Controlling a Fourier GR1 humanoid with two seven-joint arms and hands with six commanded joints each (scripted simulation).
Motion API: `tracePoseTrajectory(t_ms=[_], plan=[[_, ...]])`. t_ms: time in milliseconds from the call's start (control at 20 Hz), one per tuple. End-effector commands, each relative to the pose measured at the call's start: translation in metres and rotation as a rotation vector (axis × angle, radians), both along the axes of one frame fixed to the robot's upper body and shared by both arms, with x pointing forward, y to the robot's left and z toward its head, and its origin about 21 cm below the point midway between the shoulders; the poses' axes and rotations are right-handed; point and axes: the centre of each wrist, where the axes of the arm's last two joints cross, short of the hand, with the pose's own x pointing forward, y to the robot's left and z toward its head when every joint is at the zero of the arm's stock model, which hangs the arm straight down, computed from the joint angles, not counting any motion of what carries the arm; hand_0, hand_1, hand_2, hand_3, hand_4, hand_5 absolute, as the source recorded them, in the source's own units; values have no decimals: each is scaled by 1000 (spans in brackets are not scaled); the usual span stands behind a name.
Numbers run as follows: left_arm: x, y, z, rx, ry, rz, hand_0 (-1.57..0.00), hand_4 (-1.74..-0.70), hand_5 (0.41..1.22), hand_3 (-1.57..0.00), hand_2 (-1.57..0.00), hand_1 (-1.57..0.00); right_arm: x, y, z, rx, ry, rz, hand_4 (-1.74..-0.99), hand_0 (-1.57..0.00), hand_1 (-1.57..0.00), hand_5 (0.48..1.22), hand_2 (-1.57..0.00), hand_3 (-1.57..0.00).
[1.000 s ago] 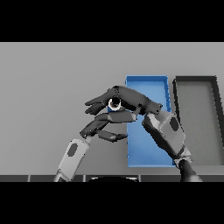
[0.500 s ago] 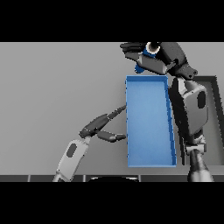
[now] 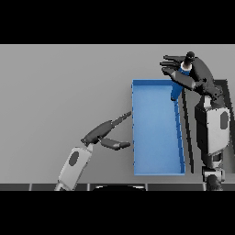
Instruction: Pick up the blue pipe and place it into the blue bin.
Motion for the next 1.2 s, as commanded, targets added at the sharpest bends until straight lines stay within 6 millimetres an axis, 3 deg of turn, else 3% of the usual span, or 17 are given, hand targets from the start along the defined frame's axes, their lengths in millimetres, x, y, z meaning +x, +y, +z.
tracePoseTrajectory(t_ms=[0, 400, 450, 650, 700, 750, 850, 950, 1150], plan=[[-1, 0, -2, 1, 6, 5, 1, -877, 422, 1, 1, 1, -4, -4, -12, -7, 41, -25, -1741, -1571, -1571, 1221, -1571, -1571], [-4, -1, 0, -4, 7, 1, 1, -888, 422, 1, 1, 1, -28, -16, -83, -91, 298, -259, -1741, -1571, -1571, 1221, -1571, -1521], [-6, 2, -4, -2, 8, 5, 1, -887, 420, 1, 1, 1, -32, -15, -86, -109, 321, -270, -1741, -1571, -1571, 1221, -1571, -1255], [-3, 1, 1, -3, 5, 7, 1, -883, 421, 1, 1, 1, -35, -9, -105, -190, 388, -349, -1741, -1571, -1548, 1221, -1571, -847], [-3, 2, 3, -5, 0, 8, 1, -882, 421, 1, 1, 1, -34, -8, -107, -203, 394, -355, -1678, -1465, -1336, 1221, -1339, -788], [-4, 2, 0, -3, 1, 3, 1, -881, 422, 1, 1, 1, -29, -7, -110, -225, 413, -365, -1592, -1172, -1069, 1221, -1071, -630], [-4, 0, 2, -8, 0, 0, 1, -878, 425, 1, 1, 1, -29, -4, -114, -270, 432, -364, -1413, -750, -684, 1221, -685, -403], [-7, -4, 0, -8, 5, 3, 1, -878, 428, 1, 1, 1, -30, 0, -116, -354, 436, -294, -1275, -479, -437, 1186, -438, -258], [-10, -1, -1, -16, 4, 4, 1, -886, 428, 1, 1, 1, -30, -9, -124, -539, 535, -229, -1110, -196, -179, 979, -179, -105]])
